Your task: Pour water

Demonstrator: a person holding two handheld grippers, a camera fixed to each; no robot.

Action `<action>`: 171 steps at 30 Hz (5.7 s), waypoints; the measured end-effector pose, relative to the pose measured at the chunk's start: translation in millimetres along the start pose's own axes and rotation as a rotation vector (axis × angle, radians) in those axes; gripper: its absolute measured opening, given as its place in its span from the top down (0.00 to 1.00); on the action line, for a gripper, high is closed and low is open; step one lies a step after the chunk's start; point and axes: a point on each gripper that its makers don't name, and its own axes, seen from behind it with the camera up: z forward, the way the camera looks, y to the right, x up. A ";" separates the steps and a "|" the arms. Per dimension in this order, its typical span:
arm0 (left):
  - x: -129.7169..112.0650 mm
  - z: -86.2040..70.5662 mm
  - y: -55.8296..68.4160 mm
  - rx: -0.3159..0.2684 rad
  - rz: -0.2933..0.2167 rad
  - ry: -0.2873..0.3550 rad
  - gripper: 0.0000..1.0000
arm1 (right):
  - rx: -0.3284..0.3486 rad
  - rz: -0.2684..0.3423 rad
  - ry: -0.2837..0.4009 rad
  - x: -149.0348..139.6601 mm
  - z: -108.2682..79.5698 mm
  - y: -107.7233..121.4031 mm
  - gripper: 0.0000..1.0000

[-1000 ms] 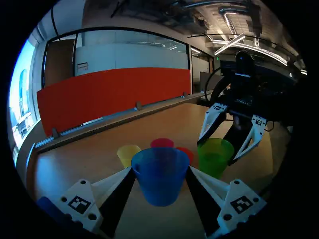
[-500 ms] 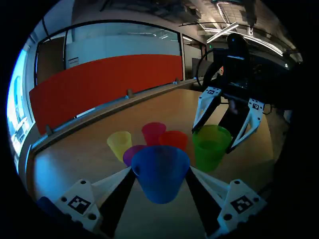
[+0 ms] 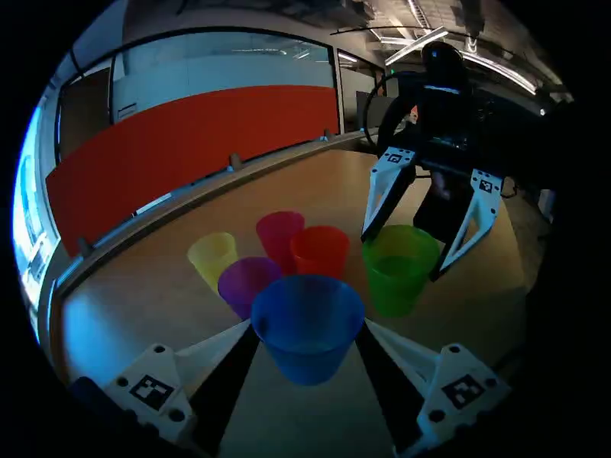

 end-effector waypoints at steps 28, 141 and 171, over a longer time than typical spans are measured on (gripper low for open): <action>-26.9 18.9 7.8 -0.041 -0.014 -0.048 0.14 | -0.002 -0.002 -0.064 -34.5 6.8 7.8 0.06; -83.9 -50.5 -25.5 0.160 0.000 -0.156 0.14 | -0.236 0.081 -0.111 -79.8 -77.3 9.8 0.00; -41.0 -103.0 -102.0 0.458 -0.107 0.065 0.15 | -0.641 0.154 0.089 -44.4 -142.4 76.7 0.00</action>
